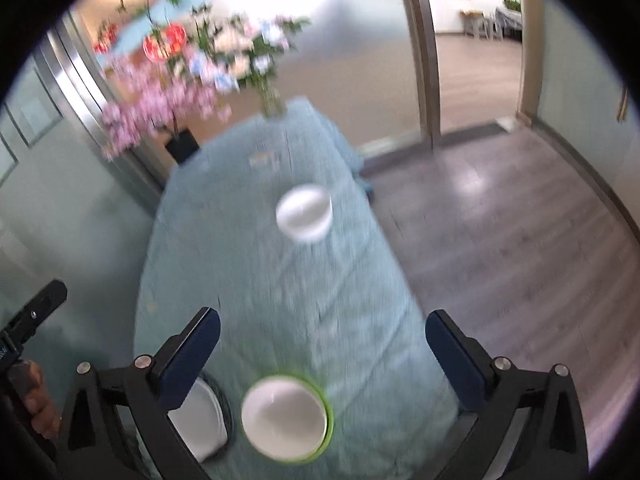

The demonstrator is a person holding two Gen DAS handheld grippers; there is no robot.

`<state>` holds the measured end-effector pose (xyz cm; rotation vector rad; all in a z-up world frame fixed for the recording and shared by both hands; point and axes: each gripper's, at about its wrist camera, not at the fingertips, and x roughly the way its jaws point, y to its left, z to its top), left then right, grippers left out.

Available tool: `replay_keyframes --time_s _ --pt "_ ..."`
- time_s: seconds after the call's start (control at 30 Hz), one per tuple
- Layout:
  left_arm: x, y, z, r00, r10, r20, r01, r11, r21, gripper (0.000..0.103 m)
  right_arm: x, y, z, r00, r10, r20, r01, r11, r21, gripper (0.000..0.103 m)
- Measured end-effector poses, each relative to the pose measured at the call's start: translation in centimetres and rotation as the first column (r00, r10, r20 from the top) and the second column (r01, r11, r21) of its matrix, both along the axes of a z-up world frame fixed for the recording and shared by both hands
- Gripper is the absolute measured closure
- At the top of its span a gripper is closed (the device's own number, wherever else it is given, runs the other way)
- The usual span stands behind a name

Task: Organize plates and bowls
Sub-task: 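Move the left tool to the remaining small white bowl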

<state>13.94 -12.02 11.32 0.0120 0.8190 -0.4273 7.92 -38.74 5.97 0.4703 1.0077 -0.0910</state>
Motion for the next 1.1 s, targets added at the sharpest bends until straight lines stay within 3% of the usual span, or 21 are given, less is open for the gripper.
replay_keyframes --time_s 0.1,0.2,0.43,0.57,0.77,0.9,1.1 --pt "2.8 -0.2 0.8 0.999 0.023 -0.032 -0.024 0.999 -0.025 0.002 2.2 -2.1 2.0 0.997 0.015 0.07 -0.014 1.0 -0.017 0.001" --pt "6.2 -1.1 1.4 0.998 0.007 -0.059 -0.009 0.999 -0.037 0.002 5.1 -3.6 2.7 0.995 0.059 0.083 -0.056 0.998 -0.041 0.001" --pt "14.8 -6.6 0.0 0.989 -0.076 -0.128 0.075 0.997 -0.008 0.002 11.8 -4.6 3.4 0.954 0.266 0.141 -0.25 0.961 -0.122 0.001" --pt "19.5 -10.2 -2.0 0.983 -0.089 -0.162 0.09 0.996 0.004 0.002 15.9 -6.7 2.5 0.952 0.257 0.166 -0.253 0.966 -0.047 0.001" --pt "26.3 -13.9 -6.5 0.971 -0.079 -0.223 0.091 0.995 0.044 0.002 21.8 -8.6 -3.7 0.983 0.182 0.025 -0.183 0.979 0.085 0.001" --pt "29.7 -15.7 -11.1 0.958 -0.095 -0.272 0.119 0.99 0.072 0.002 24.2 -7.8 -8.6 0.978 0.199 -0.057 -0.189 0.97 0.155 0.001" --pt "32.1 -17.1 -18.1 0.908 -0.112 -0.405 0.157 0.984 0.079 0.006 25.9 -5.9 -15.6 0.956 0.223 -0.189 -0.182 0.96 0.215 0.004"
